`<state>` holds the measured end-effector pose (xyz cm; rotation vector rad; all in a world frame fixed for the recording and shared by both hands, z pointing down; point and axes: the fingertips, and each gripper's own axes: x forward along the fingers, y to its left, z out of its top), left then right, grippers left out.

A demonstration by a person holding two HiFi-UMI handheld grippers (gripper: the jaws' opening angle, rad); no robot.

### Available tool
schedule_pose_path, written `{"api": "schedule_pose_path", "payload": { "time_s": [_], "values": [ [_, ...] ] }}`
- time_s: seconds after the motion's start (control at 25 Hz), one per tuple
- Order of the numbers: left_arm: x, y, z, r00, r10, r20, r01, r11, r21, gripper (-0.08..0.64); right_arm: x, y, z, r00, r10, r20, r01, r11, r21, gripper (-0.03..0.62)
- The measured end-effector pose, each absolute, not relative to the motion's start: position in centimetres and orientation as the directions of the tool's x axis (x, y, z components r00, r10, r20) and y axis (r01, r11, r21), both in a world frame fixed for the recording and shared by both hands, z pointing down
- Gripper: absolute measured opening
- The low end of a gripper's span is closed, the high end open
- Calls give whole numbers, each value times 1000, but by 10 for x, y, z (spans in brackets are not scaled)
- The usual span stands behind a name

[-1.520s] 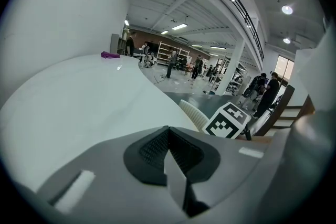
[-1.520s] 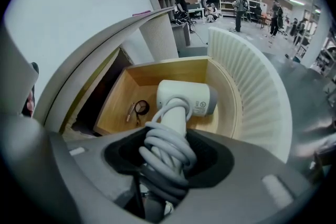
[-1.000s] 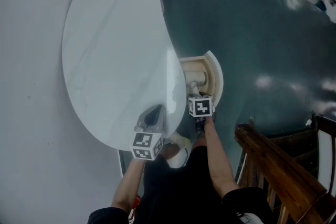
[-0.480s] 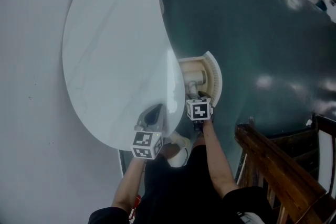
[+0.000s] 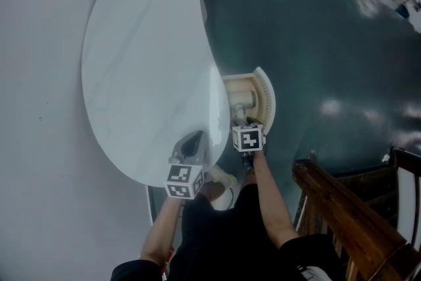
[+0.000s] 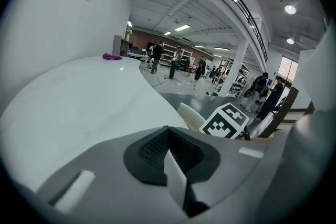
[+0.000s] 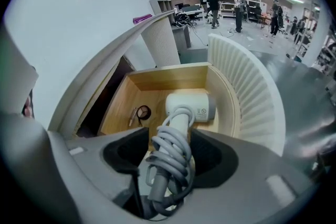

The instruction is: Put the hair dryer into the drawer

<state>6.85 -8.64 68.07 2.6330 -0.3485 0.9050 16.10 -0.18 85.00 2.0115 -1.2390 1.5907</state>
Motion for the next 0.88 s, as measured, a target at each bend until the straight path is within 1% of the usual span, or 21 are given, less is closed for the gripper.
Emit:
{"api": "schedule_pose_path", "payload": {
  "time_s": [0.12,0.44,0.88],
  "values": [
    [68,-84,675,771,-128,623,-339,-912,232,6,162,1,843,34,-435,900,-768,-587,-254,242],
    [61,-79,656,777,-141,613,-348,-908,232,6,162,-7,801,51,-488,871,-802,-540,-255,242],
    [61,-78,597,813,-202,546,-368,-905,213,6,168,-17,697,116,-608,785,-845,-476,-244,239]
  ]
}}
